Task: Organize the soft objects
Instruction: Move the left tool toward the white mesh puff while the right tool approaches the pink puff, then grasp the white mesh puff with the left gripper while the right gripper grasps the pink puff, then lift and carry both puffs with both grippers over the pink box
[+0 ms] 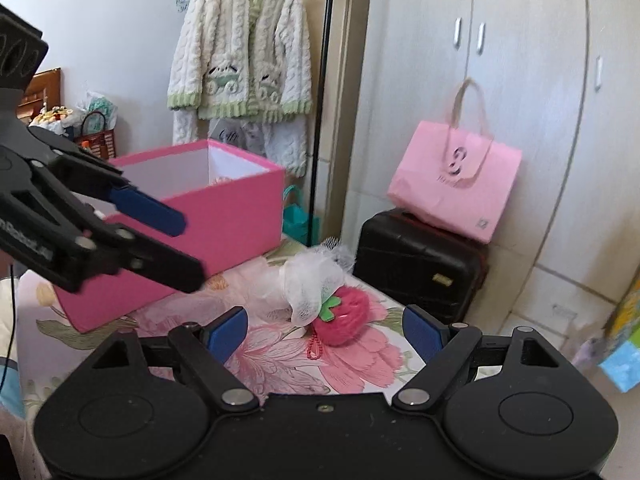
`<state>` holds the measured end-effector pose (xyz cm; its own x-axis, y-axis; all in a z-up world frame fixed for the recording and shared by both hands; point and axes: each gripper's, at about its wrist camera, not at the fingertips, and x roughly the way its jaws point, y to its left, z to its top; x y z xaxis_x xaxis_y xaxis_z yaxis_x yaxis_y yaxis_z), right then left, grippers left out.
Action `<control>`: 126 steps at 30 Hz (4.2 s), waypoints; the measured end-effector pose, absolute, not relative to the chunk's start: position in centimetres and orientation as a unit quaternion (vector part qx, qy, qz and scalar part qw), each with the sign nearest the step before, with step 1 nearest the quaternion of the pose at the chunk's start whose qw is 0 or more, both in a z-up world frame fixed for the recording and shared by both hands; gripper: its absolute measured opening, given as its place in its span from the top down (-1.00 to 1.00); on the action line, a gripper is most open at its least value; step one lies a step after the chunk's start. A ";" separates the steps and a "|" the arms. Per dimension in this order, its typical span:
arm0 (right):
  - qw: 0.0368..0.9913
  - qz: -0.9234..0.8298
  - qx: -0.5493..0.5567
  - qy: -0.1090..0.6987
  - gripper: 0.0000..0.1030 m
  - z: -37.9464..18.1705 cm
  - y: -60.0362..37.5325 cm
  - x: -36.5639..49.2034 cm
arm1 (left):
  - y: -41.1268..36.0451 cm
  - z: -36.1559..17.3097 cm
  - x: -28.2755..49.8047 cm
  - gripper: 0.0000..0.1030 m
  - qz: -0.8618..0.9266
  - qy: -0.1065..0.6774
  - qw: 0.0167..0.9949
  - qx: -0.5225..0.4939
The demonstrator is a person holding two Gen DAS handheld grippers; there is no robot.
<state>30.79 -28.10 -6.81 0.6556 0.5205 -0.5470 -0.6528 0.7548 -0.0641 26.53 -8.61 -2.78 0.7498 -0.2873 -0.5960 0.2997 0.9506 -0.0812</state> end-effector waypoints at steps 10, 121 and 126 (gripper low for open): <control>0.862 0.394 -0.166 0.271 -0.69 -10.8 -26.1 36.8 | -8.9 -6.7 32.1 -0.22 -0.105 0.344 0.929 -0.090; 0.891 0.373 -0.019 0.260 -0.05 1.3 -14.2 14.5 | 12.4 1.2 9.3 0.28 -0.181 0.267 0.944 -0.066; 0.903 0.362 -0.034 0.229 -0.06 1.7 -11.4 18.2 | 13.9 2.0 12.5 0.26 -0.164 0.248 0.952 -0.074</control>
